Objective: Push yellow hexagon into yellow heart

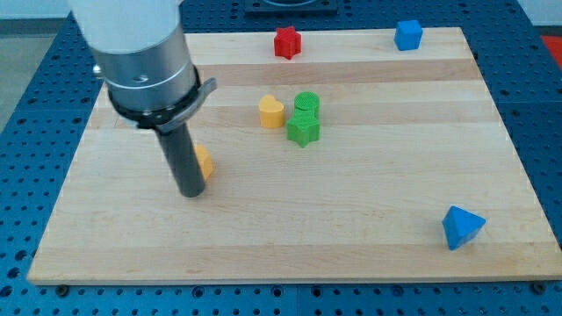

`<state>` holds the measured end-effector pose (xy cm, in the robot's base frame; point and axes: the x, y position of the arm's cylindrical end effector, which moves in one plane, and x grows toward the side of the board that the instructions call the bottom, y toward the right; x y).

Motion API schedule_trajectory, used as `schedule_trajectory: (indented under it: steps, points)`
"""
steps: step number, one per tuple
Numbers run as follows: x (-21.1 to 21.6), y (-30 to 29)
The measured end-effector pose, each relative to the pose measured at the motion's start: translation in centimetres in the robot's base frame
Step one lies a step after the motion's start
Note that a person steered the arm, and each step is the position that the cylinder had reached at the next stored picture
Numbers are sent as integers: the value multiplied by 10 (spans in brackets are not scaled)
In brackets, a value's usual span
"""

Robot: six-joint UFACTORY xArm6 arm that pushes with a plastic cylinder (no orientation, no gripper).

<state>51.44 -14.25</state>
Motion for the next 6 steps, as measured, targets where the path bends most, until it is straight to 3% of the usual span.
schedule_trajectory:
  steps: [1,2,3,4,5,6]
  points:
    - [14,-62]
    - [-2,-75]
    - [-34,-12]
    - [-40,27]
    - [-16,11]
    - [-2,32]
